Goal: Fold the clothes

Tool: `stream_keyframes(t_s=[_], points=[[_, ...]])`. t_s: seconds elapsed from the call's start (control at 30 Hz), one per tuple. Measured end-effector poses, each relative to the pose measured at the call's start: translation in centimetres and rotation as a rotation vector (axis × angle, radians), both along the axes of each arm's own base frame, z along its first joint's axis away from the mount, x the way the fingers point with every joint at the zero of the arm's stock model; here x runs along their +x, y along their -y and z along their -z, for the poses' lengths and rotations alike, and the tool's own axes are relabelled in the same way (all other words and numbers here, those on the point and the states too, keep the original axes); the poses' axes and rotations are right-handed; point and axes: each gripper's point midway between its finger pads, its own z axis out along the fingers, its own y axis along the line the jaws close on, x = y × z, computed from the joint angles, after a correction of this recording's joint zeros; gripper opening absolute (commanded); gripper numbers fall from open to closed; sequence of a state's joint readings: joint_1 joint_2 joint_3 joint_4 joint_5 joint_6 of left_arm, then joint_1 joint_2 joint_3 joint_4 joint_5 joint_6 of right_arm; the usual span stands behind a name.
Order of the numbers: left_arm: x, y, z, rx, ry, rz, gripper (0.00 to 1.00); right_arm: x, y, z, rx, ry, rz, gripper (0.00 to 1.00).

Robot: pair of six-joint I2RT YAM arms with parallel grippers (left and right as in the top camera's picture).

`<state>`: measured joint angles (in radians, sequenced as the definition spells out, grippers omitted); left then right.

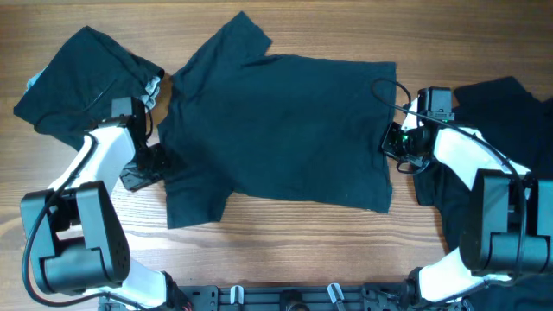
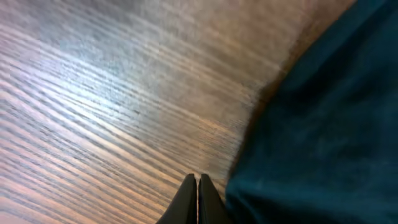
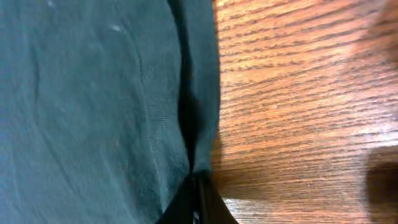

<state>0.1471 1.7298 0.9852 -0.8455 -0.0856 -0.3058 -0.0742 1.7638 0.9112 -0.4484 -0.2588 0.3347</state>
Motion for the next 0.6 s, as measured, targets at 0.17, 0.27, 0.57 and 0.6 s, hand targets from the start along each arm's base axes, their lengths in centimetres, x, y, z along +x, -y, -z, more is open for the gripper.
stream_keyframes(t_s=[0.17, 0.27, 0.57, 0.6], points=[[0.7, -0.1, -0.9, 0.001, 0.008, 0.0, 0.04, 0.2, 0.7, -0.2, -0.014, -0.025, 0.016, 0.05], [1.0, -0.2, -1.3, 0.002, 0.014, 0.0, 0.05, 1.2, 3.0, -1.7, -0.085, -0.039, 0.065, 0.25], [0.1, 0.1, -1.9, -0.014, -0.033, -0.006, 0.25, 1.1, 4.0, -5.5, -0.112, -0.095, 0.074, 0.4], [-0.2, 0.3, -2.2, -0.02, -0.048, -0.008, 0.34, 0.8, 3.6, -6.2, -0.092, -0.09, 0.065, 0.41]])
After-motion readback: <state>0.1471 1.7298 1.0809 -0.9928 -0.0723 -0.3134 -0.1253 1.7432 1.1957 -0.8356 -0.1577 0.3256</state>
